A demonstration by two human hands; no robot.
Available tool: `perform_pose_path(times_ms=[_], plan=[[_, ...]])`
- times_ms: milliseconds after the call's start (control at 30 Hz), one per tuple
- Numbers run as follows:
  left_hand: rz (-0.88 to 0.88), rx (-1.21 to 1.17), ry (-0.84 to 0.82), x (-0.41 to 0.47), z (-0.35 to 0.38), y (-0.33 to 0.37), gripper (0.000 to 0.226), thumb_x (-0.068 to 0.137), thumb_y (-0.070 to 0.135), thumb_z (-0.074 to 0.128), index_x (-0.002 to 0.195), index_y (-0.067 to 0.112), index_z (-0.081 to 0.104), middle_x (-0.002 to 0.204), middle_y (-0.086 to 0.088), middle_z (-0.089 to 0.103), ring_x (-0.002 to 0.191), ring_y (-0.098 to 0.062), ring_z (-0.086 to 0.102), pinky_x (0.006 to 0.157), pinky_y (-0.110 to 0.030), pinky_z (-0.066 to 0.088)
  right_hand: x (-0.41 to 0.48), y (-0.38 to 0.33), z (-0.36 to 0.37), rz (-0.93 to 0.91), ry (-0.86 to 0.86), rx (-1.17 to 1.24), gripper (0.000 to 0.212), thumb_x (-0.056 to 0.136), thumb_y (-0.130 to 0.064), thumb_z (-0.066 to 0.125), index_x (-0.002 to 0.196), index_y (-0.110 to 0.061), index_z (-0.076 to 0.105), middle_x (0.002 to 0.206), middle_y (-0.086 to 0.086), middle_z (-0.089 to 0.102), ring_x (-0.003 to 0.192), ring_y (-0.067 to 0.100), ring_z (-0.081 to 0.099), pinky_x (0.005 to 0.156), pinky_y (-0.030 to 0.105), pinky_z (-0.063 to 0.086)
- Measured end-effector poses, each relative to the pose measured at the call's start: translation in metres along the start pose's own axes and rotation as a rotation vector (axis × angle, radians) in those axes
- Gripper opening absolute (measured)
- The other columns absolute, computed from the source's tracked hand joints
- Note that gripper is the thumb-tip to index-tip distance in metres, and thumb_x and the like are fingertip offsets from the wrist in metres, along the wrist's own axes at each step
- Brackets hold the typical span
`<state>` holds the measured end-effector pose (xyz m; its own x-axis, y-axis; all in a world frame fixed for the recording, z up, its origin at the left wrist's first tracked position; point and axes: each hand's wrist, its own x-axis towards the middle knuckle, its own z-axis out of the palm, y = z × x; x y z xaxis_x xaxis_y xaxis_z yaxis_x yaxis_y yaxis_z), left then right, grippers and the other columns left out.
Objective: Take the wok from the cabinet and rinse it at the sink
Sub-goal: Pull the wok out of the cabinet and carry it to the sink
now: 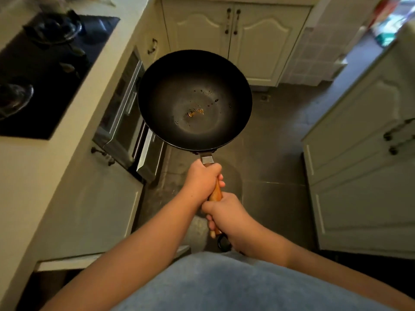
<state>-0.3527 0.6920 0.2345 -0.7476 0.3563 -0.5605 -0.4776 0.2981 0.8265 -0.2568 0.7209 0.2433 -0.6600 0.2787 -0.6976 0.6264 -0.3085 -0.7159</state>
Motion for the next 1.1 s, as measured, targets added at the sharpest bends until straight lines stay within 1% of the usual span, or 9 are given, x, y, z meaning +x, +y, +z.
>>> perform_pose_path(times_ms=[133,233,333,467,600,733,833,900,1100], plan=[[0.006,0.026,-0.008,0.054,0.020,0.031,0.016,0.087,0.003,0.053,0.073,0.012,0.056,0.057,-0.004,0.057,0.039,-0.011,0.055,0.041,-0.021,0.048,0.051,-0.034,-0.022,0.011,0.011,0.003,0.015,0.076,0.001,0.056,0.065,-0.009,0.054,0.039,-0.002,0.050,0.030,0.012,0.046,0.032,0.019,0.039],[-0.016,-0.003,0.005,0.100,0.041,0.055,0.017,0.088,0.001,0.051,0.074,0.011,0.054,0.059,-0.007,0.055,0.041,-0.013,0.053,0.045,-0.024,0.047,0.095,-0.064,-0.048,0.016,0.008,-0.038,0.015,0.074,0.000,0.056,0.063,-0.010,0.053,0.036,-0.002,0.048,0.027,0.012,0.044,0.033,0.019,0.038],[-0.069,-0.012,0.041,0.148,0.065,0.081,0.011,0.090,0.005,0.053,0.082,0.013,0.055,0.064,-0.007,0.058,0.044,-0.013,0.055,0.047,-0.024,0.050,0.137,-0.100,-0.081,-0.003,-0.072,-0.061,0.012,0.072,-0.001,0.057,0.065,-0.010,0.054,0.040,-0.001,0.050,0.031,0.013,0.047,0.034,0.021,0.040],[-0.130,-0.059,0.103,0.206,0.099,0.121,0.007,0.091,0.006,0.055,0.092,0.012,0.058,0.064,-0.005,0.058,0.046,-0.010,0.056,0.045,-0.019,0.051,0.187,-0.154,-0.125,0.036,-0.119,-0.118,0.014,0.078,0.000,0.058,0.068,-0.010,0.055,0.045,0.002,0.050,0.032,0.012,0.047,0.035,0.021,0.040],[-0.139,-0.085,0.128,0.252,0.121,0.160,0.007,0.090,0.006,0.056,0.089,0.012,0.058,0.064,-0.004,0.058,0.049,-0.011,0.057,0.049,-0.023,0.053,0.227,-0.205,-0.154,0.081,-0.168,-0.132,0.011,0.076,0.002,0.056,0.072,-0.008,0.054,0.053,0.005,0.049,0.037,0.014,0.047,0.040,0.025,0.042],[-0.131,-0.077,0.124,0.292,0.129,0.192,0.006,0.090,0.006,0.056,0.089,0.010,0.059,0.064,-0.004,0.058,0.049,-0.011,0.057,0.051,-0.025,0.051,0.264,-0.242,-0.162,0.089,-0.161,-0.149,0.015,0.078,0.004,0.053,0.070,-0.008,0.053,0.051,0.005,0.048,0.037,0.014,0.045,0.040,0.027,0.042],[-0.109,-0.101,0.115,0.321,0.128,0.213,0.010,0.090,0.004,0.054,0.085,0.011,0.058,0.062,-0.003,0.057,0.046,-0.011,0.055,0.046,-0.021,0.051,0.292,-0.267,-0.162,0.051,-0.134,-0.146,0.024,0.078,0.007,0.056,0.060,-0.008,0.049,0.045,0.004,0.046,0.030,0.013,0.043,0.036,0.022,0.038],[-0.106,-0.089,0.106,0.343,0.125,0.226,0.008,0.089,0.006,0.056,0.086,0.012,0.059,0.062,-0.002,0.058,0.047,-0.010,0.057,0.047,-0.021,0.052,0.310,-0.284,-0.160,0.064,-0.105,-0.154,0.024,0.077,0.005,0.056,0.059,-0.010,0.051,0.041,0.001,0.048,0.028,0.011,0.044,0.034,0.020,0.038],[-0.107,-0.074,0.060,0.428,0.108,0.269,0.005,0.089,0.010,0.058,0.093,0.012,0.060,0.062,-0.001,0.061,0.046,-0.009,0.059,0.048,-0.021,0.052,0.372,-0.343,-0.148,0.012,-0.063,-0.126,0.016,0.074,0.001,0.059,0.065,-0.012,0.056,0.051,0.004,0.051,0.038,0.013,0.048,0.045,0.029,0.042]])
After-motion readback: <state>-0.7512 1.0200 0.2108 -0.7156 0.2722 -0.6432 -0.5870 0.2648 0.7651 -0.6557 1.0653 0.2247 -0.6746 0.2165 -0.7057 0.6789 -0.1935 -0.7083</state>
